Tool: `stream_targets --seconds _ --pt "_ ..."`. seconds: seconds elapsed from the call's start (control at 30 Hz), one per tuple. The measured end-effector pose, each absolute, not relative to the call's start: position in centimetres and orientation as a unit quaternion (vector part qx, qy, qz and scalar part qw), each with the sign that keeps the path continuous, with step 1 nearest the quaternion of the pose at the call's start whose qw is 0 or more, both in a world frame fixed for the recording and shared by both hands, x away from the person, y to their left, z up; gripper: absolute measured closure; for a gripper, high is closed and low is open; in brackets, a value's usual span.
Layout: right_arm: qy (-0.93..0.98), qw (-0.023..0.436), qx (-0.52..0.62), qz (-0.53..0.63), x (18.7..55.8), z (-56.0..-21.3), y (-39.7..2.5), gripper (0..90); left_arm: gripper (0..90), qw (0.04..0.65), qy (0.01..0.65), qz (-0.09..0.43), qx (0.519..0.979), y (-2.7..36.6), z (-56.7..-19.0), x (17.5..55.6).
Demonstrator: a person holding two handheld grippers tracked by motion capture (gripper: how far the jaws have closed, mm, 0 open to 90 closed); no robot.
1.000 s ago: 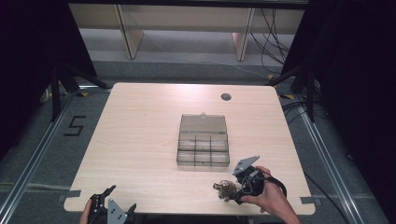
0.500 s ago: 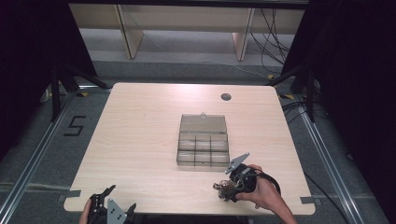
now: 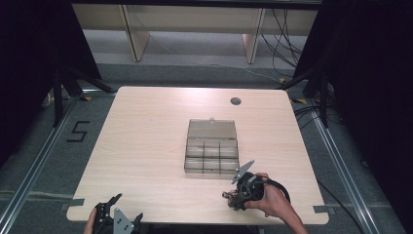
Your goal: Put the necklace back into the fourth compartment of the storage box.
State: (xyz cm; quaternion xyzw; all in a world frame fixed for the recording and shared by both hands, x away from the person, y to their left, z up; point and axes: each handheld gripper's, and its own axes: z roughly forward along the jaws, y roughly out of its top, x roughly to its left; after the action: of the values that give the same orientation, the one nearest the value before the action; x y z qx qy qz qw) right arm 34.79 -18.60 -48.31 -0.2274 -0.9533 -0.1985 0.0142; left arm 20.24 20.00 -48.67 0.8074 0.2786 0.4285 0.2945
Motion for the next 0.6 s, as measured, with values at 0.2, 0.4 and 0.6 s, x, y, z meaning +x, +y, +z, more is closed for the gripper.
stream_targets --seconds 0.2,0.4,0.6 --pt "-0.959 0.015 -0.213 -0.186 34.35 -48.2 -18.39 49.8 15.6 0.301 0.283 0.419 0.808 19.98 -48.65 20.12" --pt "-0.961 0.014 -0.207 -0.185 34.24 -48.05 -18.34 50.0 15.5 0.292 0.28 0.431 0.806 19.99 -48.66 20.17" --pt "-0.959 0.007 -0.212 -0.186 34.08 -47.6 -18.28 50.1 15.6 0.302 0.283 0.423 0.807 19.96 -48.65 20.13"
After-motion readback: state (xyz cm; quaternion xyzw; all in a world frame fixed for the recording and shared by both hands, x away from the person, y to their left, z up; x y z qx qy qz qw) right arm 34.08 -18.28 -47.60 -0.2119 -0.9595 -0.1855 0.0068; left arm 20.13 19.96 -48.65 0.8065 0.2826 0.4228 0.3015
